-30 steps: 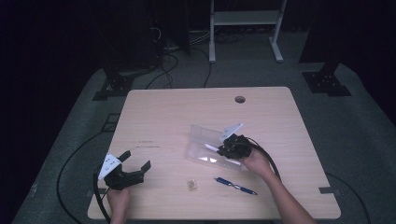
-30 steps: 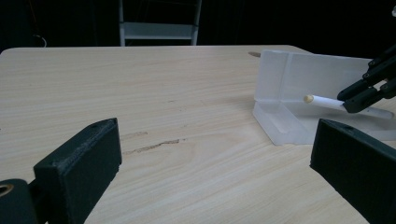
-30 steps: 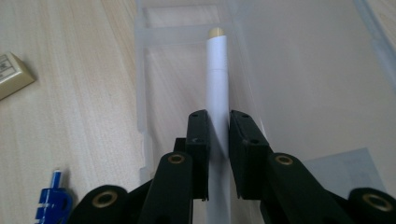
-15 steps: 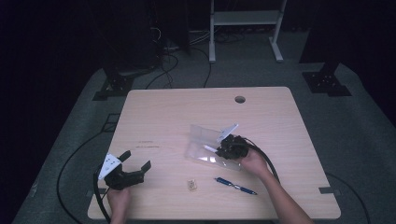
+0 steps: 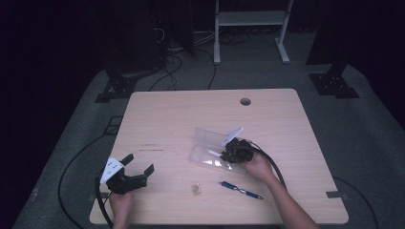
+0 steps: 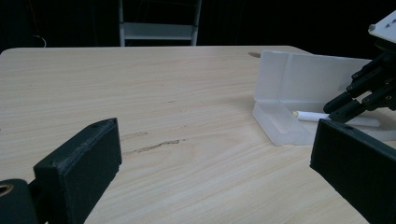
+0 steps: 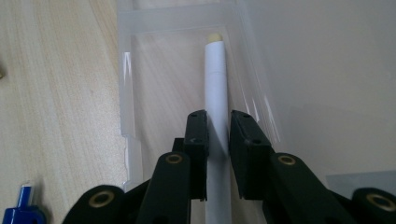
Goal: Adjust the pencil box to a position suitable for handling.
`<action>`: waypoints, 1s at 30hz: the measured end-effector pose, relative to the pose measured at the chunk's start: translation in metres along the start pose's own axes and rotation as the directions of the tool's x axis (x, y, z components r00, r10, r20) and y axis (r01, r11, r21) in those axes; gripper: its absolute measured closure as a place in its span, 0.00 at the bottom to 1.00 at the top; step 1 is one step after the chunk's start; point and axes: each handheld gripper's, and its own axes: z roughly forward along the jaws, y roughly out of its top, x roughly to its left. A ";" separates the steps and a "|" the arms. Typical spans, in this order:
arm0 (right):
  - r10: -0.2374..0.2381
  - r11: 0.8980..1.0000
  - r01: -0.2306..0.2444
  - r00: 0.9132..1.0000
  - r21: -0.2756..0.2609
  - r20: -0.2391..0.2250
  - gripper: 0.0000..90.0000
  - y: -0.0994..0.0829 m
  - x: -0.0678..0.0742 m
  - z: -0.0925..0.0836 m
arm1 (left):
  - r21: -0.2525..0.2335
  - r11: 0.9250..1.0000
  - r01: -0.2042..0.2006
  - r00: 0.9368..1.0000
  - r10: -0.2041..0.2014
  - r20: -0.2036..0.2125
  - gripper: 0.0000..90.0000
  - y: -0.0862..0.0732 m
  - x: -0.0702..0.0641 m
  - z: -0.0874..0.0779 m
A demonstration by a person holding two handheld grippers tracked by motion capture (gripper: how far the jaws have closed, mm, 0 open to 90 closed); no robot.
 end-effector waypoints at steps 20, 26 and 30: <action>0.022 0.997 -0.021 1.000 -0.078 0.007 0.66 -0.011 0.007 -0.028 | 0.003 1.000 -0.004 1.000 0.004 -0.001 0.01 0.000 0.000 0.000; 0.022 0.996 -0.021 1.000 -0.084 0.004 0.62 -0.017 0.011 -0.038 | 0.004 1.000 -0.005 1.000 0.005 -0.001 0.01 0.000 -0.001 0.000; 0.022 0.995 -0.023 1.000 -0.099 -0.005 0.58 -0.020 0.014 -0.044 | 0.005 1.000 -0.007 1.000 0.007 -0.002 0.01 0.000 0.000 0.000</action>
